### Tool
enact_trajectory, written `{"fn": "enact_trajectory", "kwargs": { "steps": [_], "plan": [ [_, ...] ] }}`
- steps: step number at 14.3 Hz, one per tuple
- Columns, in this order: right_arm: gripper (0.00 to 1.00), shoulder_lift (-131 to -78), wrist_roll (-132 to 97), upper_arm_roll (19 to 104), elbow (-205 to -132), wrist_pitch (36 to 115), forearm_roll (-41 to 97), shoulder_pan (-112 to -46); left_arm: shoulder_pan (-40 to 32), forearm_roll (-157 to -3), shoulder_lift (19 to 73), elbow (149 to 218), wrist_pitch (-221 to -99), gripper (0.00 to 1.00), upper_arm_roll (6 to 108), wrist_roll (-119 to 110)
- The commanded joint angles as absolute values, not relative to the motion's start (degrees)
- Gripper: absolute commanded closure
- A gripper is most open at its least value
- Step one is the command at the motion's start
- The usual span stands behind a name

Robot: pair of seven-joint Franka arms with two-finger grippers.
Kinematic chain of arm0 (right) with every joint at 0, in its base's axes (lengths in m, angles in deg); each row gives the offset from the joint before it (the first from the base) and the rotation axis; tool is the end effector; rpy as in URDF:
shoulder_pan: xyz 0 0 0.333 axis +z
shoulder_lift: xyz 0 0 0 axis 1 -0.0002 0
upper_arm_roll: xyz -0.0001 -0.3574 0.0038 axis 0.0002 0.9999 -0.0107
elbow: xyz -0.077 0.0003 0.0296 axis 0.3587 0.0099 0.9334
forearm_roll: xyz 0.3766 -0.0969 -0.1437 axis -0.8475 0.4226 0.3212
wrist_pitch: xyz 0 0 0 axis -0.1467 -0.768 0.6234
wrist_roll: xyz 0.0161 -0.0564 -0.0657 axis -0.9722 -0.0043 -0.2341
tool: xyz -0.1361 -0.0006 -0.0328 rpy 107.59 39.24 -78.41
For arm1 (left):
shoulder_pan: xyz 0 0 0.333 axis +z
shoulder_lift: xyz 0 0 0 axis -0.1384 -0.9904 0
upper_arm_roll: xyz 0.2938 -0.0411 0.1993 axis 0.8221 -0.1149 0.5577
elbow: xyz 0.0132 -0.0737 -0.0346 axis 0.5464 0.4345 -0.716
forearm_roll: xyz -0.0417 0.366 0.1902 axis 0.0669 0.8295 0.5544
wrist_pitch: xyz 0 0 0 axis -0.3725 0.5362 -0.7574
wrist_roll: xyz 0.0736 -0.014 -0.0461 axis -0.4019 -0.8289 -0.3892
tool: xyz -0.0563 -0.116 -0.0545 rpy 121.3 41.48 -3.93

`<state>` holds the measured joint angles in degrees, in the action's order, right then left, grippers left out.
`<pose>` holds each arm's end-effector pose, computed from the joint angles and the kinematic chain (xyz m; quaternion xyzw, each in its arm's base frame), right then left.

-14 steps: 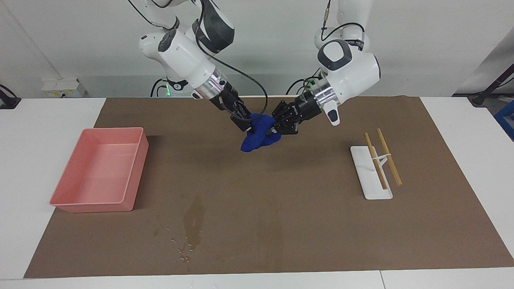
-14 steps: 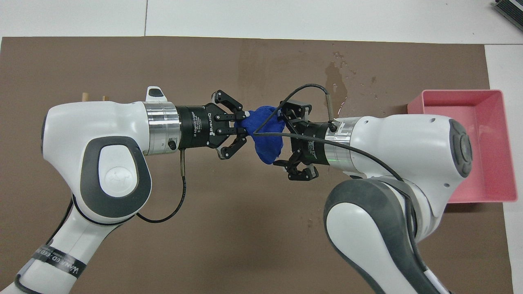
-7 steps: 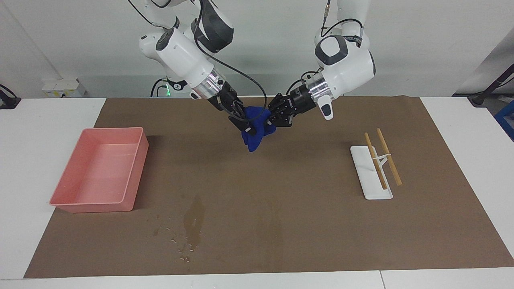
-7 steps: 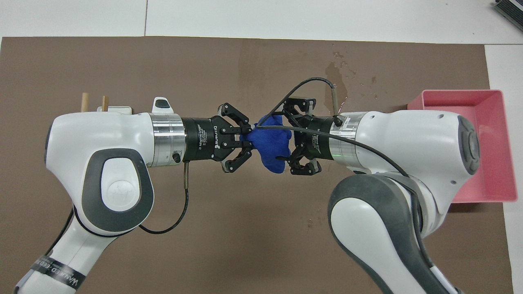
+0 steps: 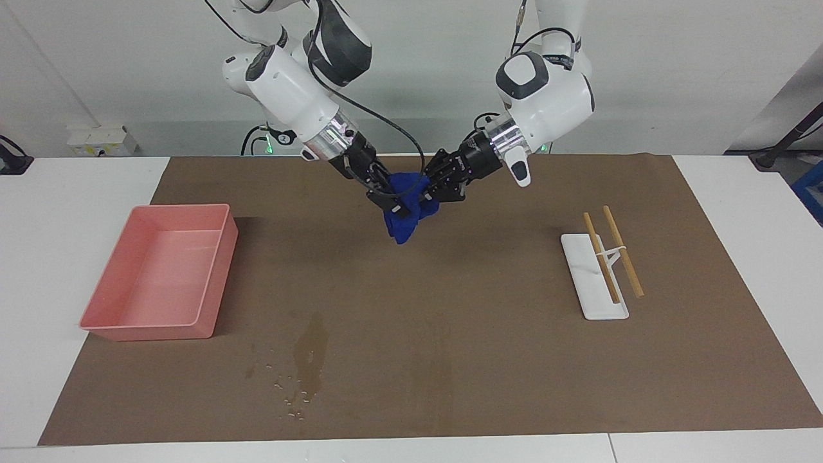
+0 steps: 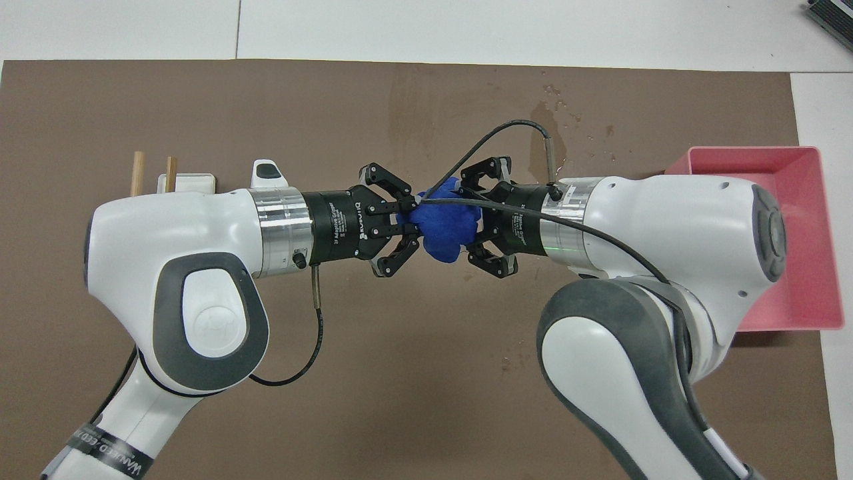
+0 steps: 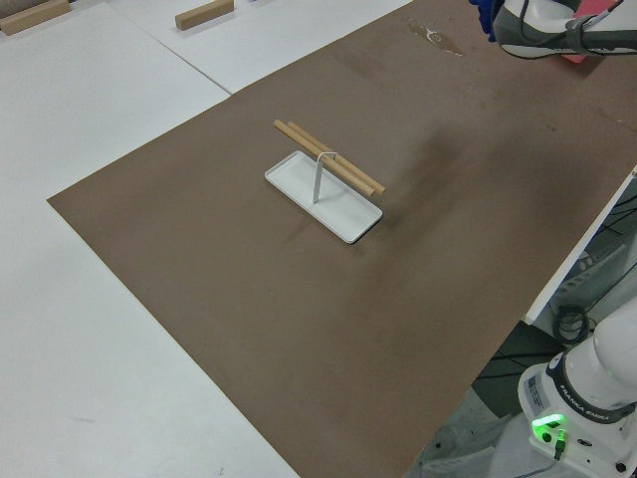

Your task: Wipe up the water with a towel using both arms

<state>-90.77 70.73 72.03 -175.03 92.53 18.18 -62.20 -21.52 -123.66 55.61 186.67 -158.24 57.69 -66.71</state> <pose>0.5696 0.2905 0.5328 -0.7272 0.5933 0.1159 0.3252 0.5284 -0.3572 0.5351 0.6155 0.6145 -0.2786 0.4073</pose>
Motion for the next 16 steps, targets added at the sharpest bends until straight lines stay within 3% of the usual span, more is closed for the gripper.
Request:
{"fn": "enact_trajectory", "kwargs": {
  "steps": [1,6,7,8,11,16],
  "plan": [
    [1.0,-91.67,70.29,71.53,-174.12,93.5,16.63,-62.74,-23.16,-125.61,56.46,187.52,-160.4,1.0,58.2,-67.19],
    [1.0,-91.67,67.74,71.53,-174.12,93.15,16.63,-62.74,-25.09,-125.18,56.54,187.52,-164.97,1.0,58.37,-67.19],
    [1.0,-91.58,66.86,71.53,-174.12,92.89,16.63,-62.74,-25.09,-124.74,56.89,187.43,-165.05,0.45,58.46,-67.19],
    [1.0,-91.58,66.25,71.53,-174.12,92.71,16.63,-62.74,-24.74,-124.39,57.16,187.52,-165.06,0.0,58.64,-67.11],
    [1.0,-91.5,63.53,71.53,-174.39,92.1,16.81,-62.66,-22.46,-109.42,57.16,185.95,-164.27,0.0,58.73,-67.1],
    [1.0,-89.92,41.26,71.97,-175.7,79.02,25.04,-67.56,-16.93,-79.53,54.62,179.63,-156.63,0.0,58.81,-62.98]
  ]
}}
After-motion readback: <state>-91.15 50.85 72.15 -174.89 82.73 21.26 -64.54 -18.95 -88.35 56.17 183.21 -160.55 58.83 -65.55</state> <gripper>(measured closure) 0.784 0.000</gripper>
